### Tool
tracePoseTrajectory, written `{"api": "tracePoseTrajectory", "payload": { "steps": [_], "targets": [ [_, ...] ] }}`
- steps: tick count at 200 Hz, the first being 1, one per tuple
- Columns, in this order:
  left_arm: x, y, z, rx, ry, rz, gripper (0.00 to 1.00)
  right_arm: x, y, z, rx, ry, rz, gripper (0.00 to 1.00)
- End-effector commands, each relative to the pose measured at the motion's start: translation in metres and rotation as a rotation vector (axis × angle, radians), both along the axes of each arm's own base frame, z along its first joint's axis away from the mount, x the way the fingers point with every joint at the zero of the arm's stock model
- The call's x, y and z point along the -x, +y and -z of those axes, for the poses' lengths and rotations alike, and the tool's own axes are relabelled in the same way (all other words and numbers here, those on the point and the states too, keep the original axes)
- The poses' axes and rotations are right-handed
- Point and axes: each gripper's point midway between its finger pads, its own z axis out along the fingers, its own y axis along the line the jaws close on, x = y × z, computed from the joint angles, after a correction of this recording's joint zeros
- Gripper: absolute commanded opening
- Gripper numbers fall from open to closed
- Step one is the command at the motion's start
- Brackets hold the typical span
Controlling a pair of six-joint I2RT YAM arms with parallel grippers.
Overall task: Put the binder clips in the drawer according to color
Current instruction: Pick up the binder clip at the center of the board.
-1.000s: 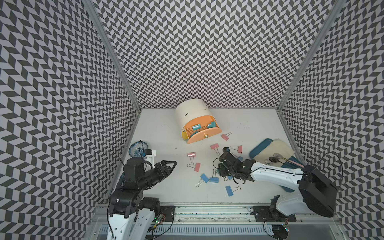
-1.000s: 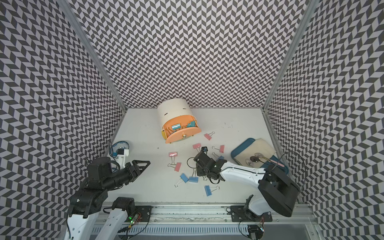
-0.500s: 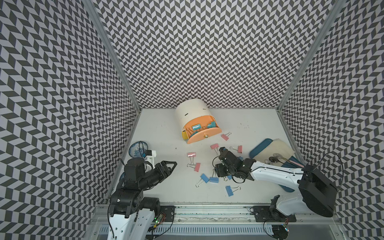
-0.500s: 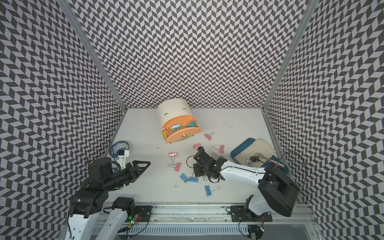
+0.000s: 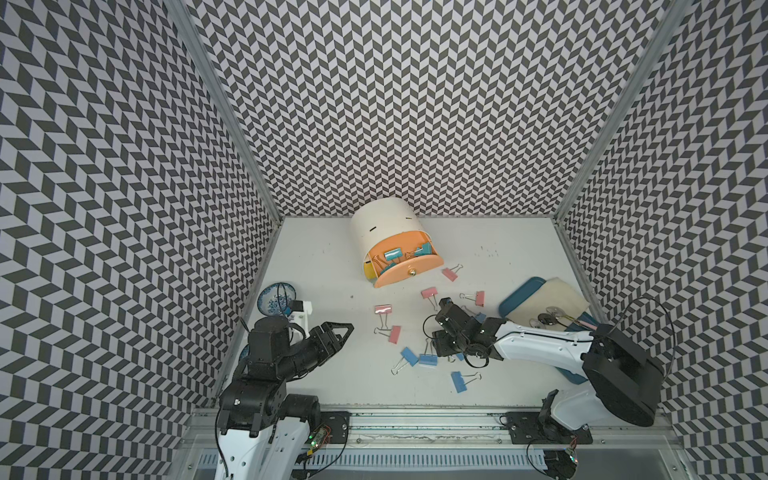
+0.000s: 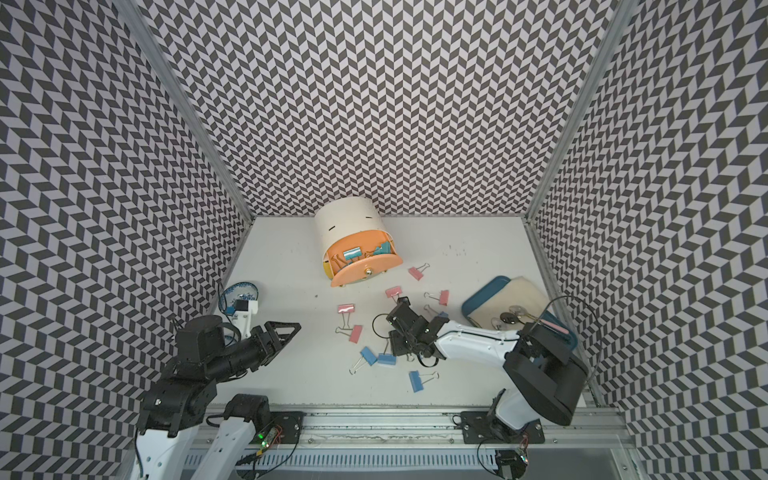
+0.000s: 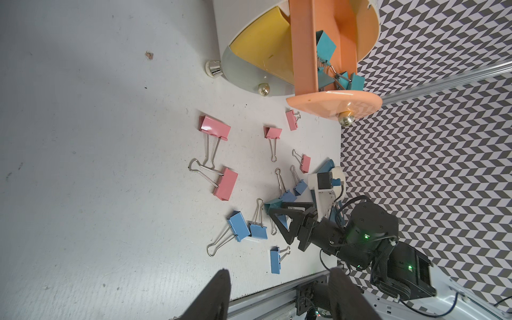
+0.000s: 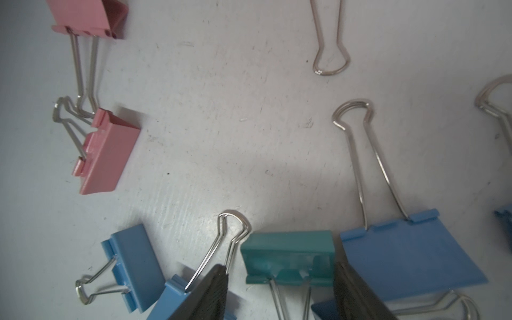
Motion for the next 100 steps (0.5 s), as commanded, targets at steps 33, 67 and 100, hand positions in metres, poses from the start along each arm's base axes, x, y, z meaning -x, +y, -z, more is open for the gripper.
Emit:
{"api": "tracePoseTrajectory", "payload": {
  "steps": [33,67,100],
  "targets": [
    [-0.001,0.002,-0.002,-0.007,-0.016,-0.006,0.6,-0.014,-0.005,0.001,0.055,-0.041,-0.002,0.67],
    [-0.002,0.002,-0.002,-0.011,-0.018,-0.003,0.6,-0.015,0.004,0.0,0.039,-0.041,-0.044,0.67],
    [-0.002,0.002,-0.002,-0.012,-0.02,-0.003,0.6,-0.016,0.01,-0.006,0.012,-0.052,-0.063,0.68]
  ]
}}
